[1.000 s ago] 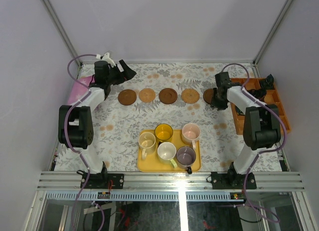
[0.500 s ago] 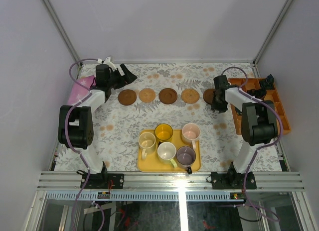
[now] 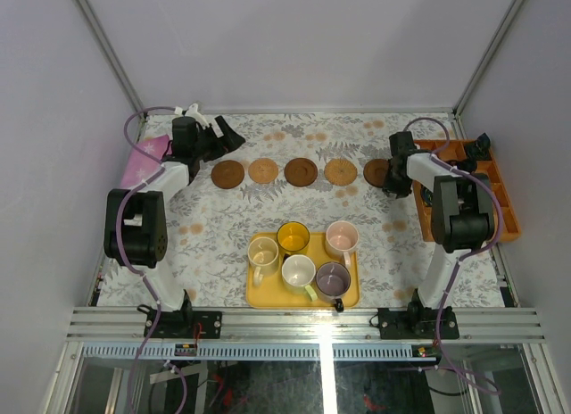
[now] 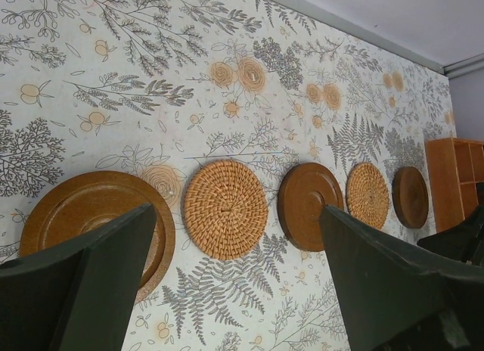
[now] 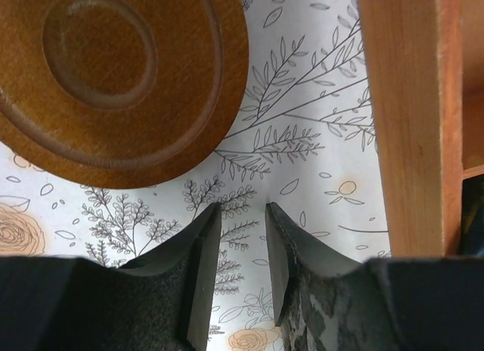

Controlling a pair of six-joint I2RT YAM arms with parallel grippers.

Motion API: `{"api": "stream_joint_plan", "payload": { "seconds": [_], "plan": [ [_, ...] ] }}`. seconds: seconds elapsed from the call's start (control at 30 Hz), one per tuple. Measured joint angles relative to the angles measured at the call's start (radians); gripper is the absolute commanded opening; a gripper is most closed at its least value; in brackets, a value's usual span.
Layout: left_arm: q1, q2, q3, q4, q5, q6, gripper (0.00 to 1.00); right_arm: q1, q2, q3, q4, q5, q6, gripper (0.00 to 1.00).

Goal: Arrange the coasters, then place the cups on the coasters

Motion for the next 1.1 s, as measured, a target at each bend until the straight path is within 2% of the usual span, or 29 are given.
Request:
{"api": "stream_joint_plan", "payload": {
  "seconds": [0.8, 0.97, 1.1],
  "plan": [
    [0.0, 0.0, 0.018, -0.019, -0.019, 0.016, 0.91, -0.011, 0.09, 0.119, 0.005, 0.003, 0.0, 0.37],
    [0.0, 0.0, 0.018, -0.024, -0.019, 0.016, 0.91, -0.011, 0.067, 0.104, -0.057, 0.008, 0.007, 0.37],
    [0.0, 0.0, 0.018, -0.025, -0.018, 0.019, 0.91, -0.011, -0.01, 0.071, -0.152, 0.024, 0.01, 0.37]
  ]
}}
